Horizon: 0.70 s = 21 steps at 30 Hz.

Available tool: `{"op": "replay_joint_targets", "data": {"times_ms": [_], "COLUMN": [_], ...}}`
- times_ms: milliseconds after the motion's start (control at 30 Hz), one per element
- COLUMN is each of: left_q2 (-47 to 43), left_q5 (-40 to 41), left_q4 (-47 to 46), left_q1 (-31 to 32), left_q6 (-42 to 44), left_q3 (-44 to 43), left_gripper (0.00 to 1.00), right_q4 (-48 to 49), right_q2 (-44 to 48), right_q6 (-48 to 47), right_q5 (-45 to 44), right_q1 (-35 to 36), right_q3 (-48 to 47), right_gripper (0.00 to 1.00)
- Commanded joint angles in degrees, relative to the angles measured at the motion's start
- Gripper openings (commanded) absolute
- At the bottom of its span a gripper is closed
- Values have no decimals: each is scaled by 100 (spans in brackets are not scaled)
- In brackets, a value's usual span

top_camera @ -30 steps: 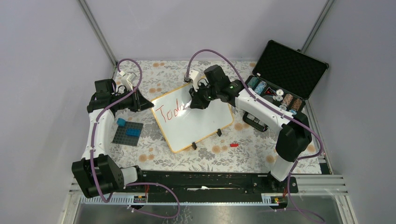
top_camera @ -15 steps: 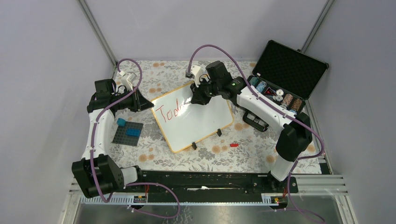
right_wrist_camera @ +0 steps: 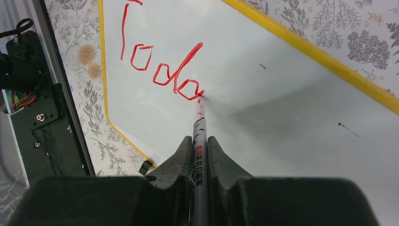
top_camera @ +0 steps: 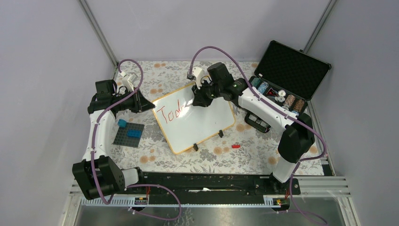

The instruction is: Write a sentence on the whiteboard

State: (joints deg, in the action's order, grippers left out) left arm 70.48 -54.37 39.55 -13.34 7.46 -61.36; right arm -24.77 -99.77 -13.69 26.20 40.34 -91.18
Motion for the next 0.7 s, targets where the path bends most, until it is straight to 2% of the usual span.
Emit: {"op": "replay_joint_targets", "data": {"times_ms": [0,667], "left_q2": [-154,-160], "left_q5": [42,55], "left_q4": [-62,-58], "left_q1": [20,16], "left_q6": [62,57], "left_q3": [26,33], "left_gripper": [0,0], "right_q4": [111,-67], "right_q2": [101,318], "right_q6": [-119,-331], "right_q5": [-51,-245], "right_q1": [-26,-93], "right_q3": [168,188], "right_gripper": [0,0]}}
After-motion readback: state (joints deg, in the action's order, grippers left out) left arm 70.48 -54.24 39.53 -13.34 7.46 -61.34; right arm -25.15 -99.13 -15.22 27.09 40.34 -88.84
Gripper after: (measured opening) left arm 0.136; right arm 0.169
